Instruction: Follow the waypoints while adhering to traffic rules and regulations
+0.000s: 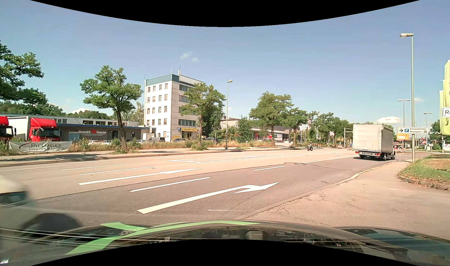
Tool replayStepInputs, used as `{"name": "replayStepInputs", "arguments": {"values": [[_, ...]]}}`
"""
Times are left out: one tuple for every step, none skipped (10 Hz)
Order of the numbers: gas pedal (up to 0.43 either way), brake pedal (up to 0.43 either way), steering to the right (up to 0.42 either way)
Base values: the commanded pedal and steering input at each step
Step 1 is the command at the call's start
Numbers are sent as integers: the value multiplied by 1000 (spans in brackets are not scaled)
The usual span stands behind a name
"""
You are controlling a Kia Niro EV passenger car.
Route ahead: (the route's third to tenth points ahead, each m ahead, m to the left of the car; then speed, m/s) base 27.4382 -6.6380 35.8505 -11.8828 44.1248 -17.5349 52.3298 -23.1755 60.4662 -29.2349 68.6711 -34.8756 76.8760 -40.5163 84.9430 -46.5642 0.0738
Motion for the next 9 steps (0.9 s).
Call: {"name": "replayStepInputs", "arguments": {"values": [[0,0,-83],[0,0,-83],[0,0,-83],[0,0,-83],[0,0,-83],[59,0,-83],[110,0,-83],[138,0,-83],[138,0,-83]]}}
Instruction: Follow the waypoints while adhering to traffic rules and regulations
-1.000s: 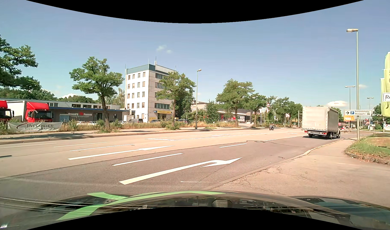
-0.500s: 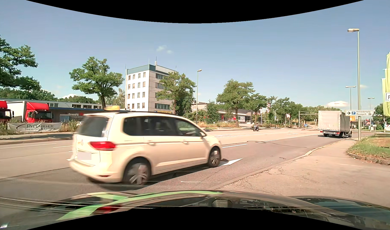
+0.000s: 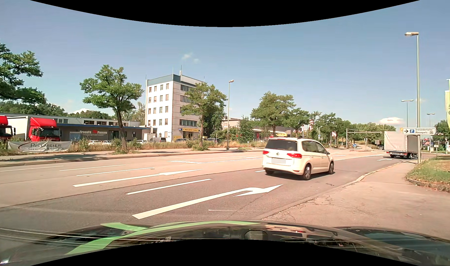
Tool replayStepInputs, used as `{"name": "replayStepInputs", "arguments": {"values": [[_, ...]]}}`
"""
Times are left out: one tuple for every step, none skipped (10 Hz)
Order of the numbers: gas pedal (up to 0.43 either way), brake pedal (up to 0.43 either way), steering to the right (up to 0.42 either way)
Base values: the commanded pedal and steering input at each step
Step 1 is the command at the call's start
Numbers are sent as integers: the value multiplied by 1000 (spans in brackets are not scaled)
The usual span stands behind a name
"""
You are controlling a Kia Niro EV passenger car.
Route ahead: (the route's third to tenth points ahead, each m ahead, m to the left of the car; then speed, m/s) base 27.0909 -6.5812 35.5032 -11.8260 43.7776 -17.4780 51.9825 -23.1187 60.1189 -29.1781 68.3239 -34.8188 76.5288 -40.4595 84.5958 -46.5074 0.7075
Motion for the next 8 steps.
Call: {"name": "replayStepInputs", "arguments": {"values": [[157,0,-81],[169,0,-78],[177,0,-76],[177,0,-75],[177,0,-76],[177,0,-76],[197,0,-76],[197,0,-74]]}}
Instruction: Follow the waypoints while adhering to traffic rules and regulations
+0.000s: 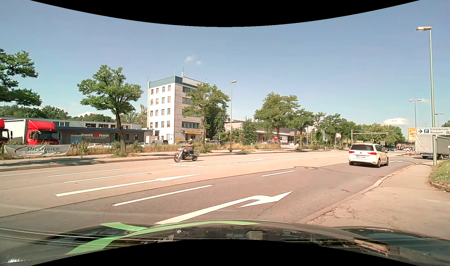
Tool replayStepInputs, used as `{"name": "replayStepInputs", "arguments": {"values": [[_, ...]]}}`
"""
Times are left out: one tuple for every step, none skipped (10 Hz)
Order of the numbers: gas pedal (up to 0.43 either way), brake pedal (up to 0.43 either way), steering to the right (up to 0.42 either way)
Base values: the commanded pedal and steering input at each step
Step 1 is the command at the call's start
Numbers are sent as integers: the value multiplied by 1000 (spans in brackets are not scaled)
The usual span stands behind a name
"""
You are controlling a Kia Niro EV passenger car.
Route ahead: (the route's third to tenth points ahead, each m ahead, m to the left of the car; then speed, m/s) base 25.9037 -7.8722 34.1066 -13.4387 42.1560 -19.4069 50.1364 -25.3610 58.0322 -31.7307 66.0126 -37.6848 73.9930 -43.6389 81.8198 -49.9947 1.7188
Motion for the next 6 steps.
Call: {"name": "replayStepInputs", "arguments": {"values": [[197,0,-68],[189,0,-61],[189,0,-53],[189,0,-44],[189,0,-37],[189,0,-28]]}}
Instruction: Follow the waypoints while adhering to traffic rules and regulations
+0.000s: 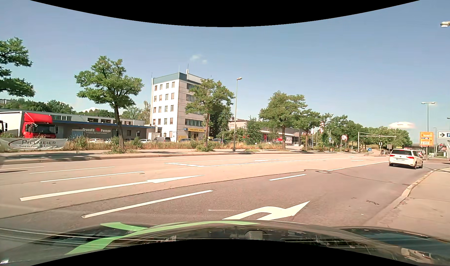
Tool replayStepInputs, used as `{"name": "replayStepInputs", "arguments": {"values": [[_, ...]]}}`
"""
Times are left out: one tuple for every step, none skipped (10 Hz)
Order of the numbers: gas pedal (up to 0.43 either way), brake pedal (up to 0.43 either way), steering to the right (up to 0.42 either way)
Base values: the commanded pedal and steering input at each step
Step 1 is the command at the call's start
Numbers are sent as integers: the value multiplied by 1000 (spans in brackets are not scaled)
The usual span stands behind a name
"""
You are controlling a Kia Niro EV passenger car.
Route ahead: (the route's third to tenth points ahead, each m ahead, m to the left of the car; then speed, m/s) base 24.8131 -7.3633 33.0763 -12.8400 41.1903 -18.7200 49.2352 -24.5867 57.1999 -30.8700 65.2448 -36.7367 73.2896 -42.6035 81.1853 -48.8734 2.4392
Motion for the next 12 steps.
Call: {"name": "replayStepInputs", "arguments": {"values": [[189,0,-24],[169,0,-18],[169,0,-2],[169,0,12],[169,0,24],[169,0,31],[169,0,45],[177,0,65],[169,0,83],[177,0,106],[177,0,126],[177,0,140]]}}
